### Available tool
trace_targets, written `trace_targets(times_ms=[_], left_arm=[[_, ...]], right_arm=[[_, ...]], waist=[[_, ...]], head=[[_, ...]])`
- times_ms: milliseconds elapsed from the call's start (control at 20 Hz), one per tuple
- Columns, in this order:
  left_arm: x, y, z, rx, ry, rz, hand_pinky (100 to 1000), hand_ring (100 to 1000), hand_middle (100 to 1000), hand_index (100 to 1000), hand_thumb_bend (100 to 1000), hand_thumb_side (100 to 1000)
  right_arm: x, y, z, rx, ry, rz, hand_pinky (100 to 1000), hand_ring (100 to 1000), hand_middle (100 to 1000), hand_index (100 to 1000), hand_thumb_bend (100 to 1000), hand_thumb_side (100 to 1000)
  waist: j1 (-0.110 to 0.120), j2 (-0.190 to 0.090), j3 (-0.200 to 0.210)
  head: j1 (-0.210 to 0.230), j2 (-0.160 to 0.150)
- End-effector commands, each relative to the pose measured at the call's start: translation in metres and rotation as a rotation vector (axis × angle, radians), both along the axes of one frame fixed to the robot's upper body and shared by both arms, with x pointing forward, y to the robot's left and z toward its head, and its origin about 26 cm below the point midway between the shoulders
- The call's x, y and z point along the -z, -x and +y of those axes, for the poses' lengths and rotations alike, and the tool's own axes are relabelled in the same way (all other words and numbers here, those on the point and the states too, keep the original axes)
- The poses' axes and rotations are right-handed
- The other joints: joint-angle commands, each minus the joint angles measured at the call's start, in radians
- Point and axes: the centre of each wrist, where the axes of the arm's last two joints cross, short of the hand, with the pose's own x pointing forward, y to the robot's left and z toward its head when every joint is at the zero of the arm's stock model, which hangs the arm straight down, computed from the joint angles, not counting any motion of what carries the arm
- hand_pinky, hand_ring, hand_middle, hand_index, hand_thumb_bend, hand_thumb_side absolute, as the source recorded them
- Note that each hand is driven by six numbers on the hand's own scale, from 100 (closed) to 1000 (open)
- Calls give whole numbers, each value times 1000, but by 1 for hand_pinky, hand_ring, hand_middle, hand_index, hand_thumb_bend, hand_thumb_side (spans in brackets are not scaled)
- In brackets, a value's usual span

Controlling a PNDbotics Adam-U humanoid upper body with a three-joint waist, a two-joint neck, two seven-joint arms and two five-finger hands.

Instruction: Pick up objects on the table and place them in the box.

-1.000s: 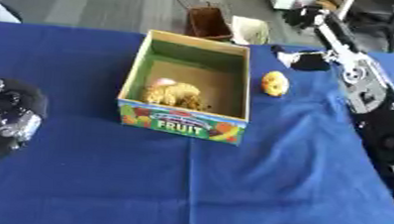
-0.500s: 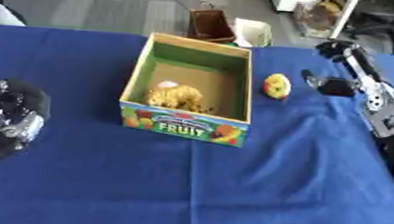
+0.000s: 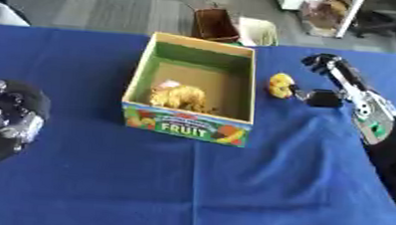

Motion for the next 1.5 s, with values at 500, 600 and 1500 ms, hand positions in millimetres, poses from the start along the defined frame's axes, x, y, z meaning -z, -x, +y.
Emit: trace_targets(times_ms=[500,600,1500], left_arm=[[-12,1,0,9,-15,-42,545,479,523,591,238,139],[-12,1,0,10,-15,-41,544,479,523,591,238,140],[-10,2,1,3,-11,-34,544,479,522,591,239,139]], right_arm=[[-6,-3,8,25,84,-39,716,724,610,729,218,100],[-6,-3,9,45,90,-66,694,691,524,660,155,100],[-102,0,48,-121,-176,-466,553,522,187,313,100,100]], waist=[[2,-11,10],[1,-10,10],[-2,-20,1]], head=[[-11,-19],[-12,-19],[-13,-13]])
